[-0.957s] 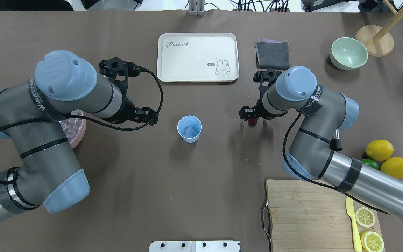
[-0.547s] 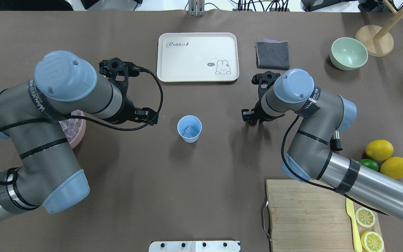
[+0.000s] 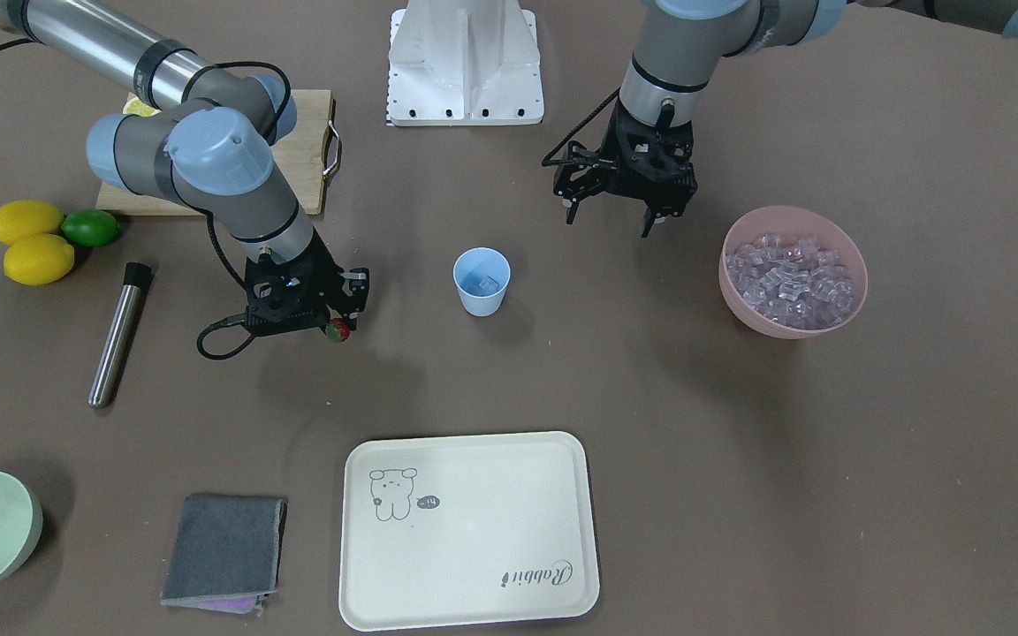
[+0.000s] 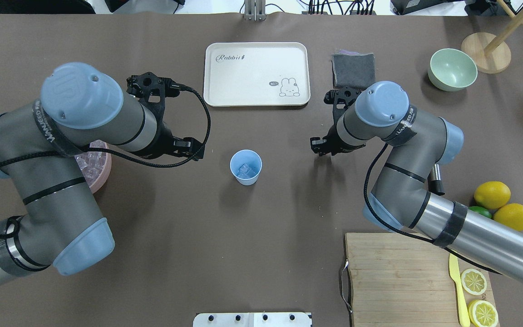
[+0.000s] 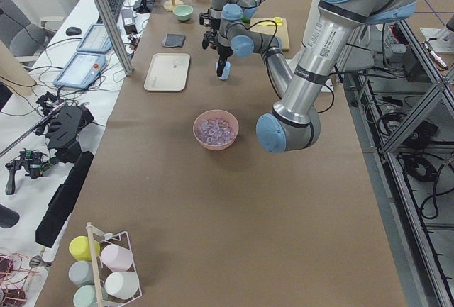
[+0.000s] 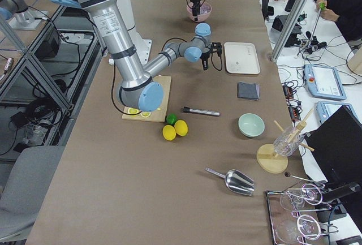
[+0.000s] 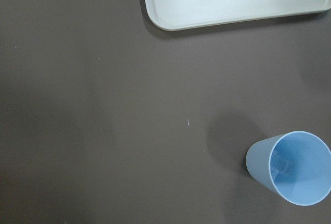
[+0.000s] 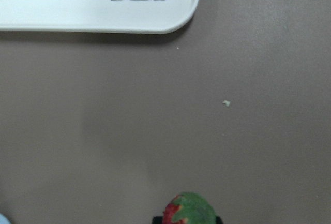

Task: Mash ice and strawberries in cup
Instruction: 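Carry the strawberry with the right gripper and lower it into the blue cup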

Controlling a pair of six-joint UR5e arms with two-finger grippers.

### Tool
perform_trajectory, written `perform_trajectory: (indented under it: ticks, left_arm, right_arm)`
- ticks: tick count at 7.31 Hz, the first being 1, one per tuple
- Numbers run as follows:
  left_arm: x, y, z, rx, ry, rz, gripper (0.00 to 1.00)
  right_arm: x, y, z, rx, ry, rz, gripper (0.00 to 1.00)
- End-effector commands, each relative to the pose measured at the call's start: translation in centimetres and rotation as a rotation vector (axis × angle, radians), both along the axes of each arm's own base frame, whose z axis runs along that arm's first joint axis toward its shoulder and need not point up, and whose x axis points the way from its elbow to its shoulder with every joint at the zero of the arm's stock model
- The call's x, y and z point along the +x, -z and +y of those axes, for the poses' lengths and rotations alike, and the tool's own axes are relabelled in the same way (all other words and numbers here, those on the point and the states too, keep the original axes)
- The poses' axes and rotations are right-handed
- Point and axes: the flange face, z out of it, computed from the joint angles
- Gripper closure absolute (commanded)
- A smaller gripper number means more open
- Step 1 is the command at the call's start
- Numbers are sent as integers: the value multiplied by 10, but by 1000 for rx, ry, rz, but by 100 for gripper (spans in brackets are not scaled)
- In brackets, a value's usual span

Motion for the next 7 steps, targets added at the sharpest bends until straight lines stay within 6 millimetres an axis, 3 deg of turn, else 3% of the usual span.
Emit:
perform_trajectory:
  ticks: [1, 2, 3, 4, 7]
  left_arm:
    - [-29, -30, -2, 44, -34, -46, 2]
    - [-43, -40, -8, 31, -63, -43, 2]
    - [-57, -55, -16, 33, -66, -62, 2]
    - [-60, -66, -17, 28, -70, -78, 2]
    - [-59, -68, -18, 18, -64, -80, 2]
  right_arm:
    - [-6, 70, 15, -15, -21, -67, 100]
    - [-31, 98, 34, -40, -47, -87, 100]
    - [-55, 115, 54, -37, -69, -94, 100]
    - [-66, 117, 64, -37, -72, -92, 100]
    - [-84, 118, 81, -21, -76, -82, 100]
